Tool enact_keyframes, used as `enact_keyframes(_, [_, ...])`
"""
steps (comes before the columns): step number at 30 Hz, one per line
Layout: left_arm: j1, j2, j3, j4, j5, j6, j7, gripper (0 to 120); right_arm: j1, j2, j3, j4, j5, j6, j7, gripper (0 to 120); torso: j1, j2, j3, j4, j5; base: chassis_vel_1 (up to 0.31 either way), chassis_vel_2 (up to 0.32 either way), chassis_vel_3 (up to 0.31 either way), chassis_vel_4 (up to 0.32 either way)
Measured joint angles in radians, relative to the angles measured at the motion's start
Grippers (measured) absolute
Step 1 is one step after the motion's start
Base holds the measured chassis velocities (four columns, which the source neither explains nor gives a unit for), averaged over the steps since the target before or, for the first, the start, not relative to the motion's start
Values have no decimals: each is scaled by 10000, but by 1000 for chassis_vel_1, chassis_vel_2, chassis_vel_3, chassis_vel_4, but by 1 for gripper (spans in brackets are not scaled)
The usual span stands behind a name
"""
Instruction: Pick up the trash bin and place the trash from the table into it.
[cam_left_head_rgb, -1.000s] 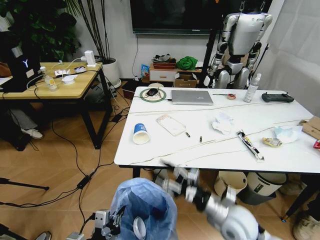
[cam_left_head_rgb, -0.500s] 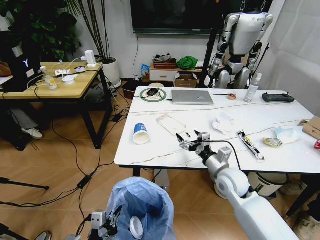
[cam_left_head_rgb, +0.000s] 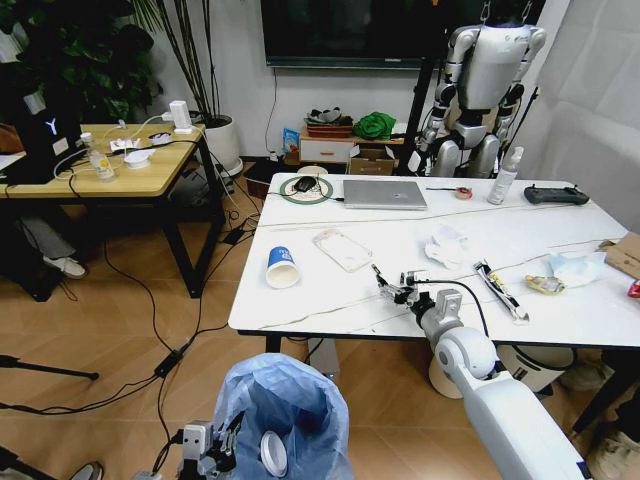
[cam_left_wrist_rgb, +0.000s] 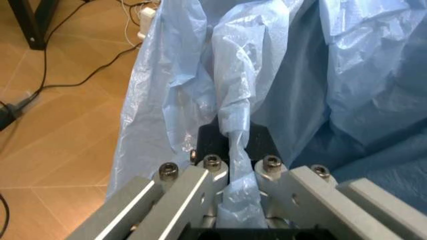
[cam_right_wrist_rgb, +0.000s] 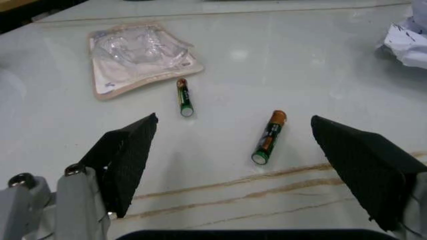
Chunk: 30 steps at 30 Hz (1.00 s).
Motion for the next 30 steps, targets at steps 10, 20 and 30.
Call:
enact_keyframes(10, [-52,70,41,0,-54,-6,6,0,-98,-247,188,-204,22,11,-25,56,0,0,0,0,-1,0,0,0,0])
enact_keyframes(20, [-127,172,50,5,-163,-7,5,0,-251,-415,107,-121,15,2,-27,22,0,1,-1,-1,-3,0,0,0,0])
enact_keyframes(30, [-197,236,49,50,-237,-3,-13,0,-353,-551,-87,209,236,37,-236,0,-2,0,0,2,3,0,0,0,0])
